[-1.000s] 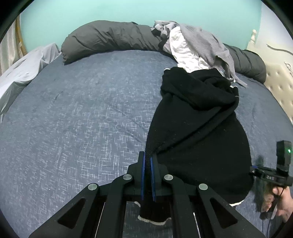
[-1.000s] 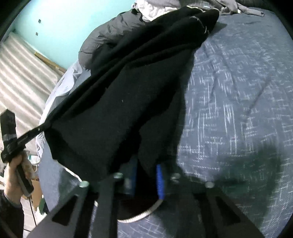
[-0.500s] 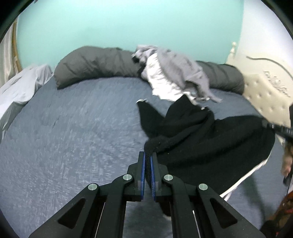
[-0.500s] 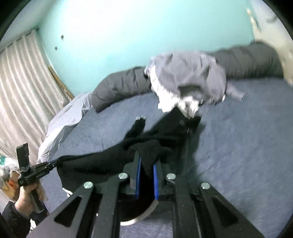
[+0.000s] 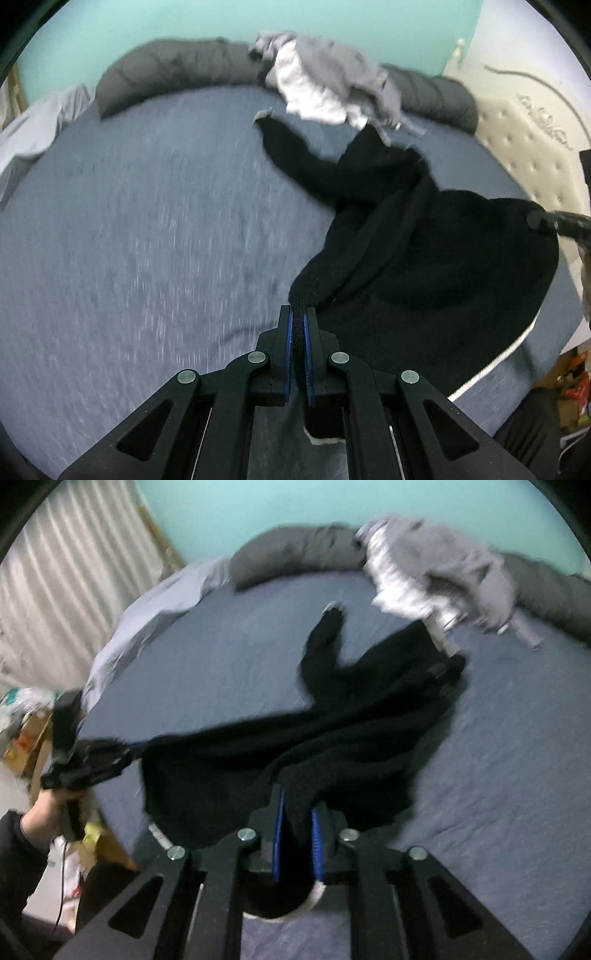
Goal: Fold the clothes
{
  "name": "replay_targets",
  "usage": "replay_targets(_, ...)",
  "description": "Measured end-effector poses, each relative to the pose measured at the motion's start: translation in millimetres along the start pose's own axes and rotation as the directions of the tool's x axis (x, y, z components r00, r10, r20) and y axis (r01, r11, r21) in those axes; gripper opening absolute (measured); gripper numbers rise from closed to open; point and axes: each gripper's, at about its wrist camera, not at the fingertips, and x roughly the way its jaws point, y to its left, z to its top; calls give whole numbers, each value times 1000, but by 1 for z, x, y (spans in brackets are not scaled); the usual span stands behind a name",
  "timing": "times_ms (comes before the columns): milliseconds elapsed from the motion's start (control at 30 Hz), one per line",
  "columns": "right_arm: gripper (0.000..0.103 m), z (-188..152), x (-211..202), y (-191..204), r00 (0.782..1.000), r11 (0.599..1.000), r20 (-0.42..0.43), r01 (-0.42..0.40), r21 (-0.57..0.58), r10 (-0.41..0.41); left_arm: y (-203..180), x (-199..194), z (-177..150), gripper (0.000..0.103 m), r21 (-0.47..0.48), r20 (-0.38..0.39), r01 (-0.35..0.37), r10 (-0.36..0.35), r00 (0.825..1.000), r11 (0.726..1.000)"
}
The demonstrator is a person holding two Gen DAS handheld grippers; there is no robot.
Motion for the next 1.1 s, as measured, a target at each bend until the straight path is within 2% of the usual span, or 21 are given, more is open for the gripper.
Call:
replay_targets(67, 16, -9, 13, -1, 1000, 1000, -26, -2, -8, 2, 7, 4, -6, 8, -25, -13, -6, 6, 1000, 1000)
replay_targets(167, 27, -19, 7, -17, 1000, 999, -5, -3, 33, 4, 17, 7, -10, 12, -57, -22, -14, 13, 1000, 998)
replay_targets(233, 43, -26, -7, -36, 999, 996, 35, -3, 95, -1, 22, 5, -5, 20, -64, -13, -13, 12, 1000, 998)
replay_targets(267, 44, -28, -15, -49, 998, 992, 58, 7, 128, -14, 24, 4, -3, 26, -67, -8, -13, 12, 1000, 998)
replay_targets(300, 44, -30, -23, -64, 996, 987, 83, 20, 162, -33, 24, 4, 0, 31, -68, 0, -15, 15, 1000, 998)
replay_targets(433, 45, -34, -36, -107, 986, 955, 129, 68, 289, -110, 15, 13, 19, 35, -64, 15, 8, -7, 1000, 998)
replay_targets(600, 46, -38, -33, -139, 974, 924, 165, 87, 372, -158, -26, 38, 61, 48, -6, 40, 45, -45, 998, 999)
replay_targets(867, 46, -48, -12, -160, 961, 899, 232, 36, 436, -151, -84, 95, 136, 57, 111, 35, 56, -61, 998, 992)
replay_targets(1100, 46, -58, 7, -169, 938, 876, 320, -39, 481, -133, -118, 148, 178, 60, 202, 17, 40, -44, 999, 979)
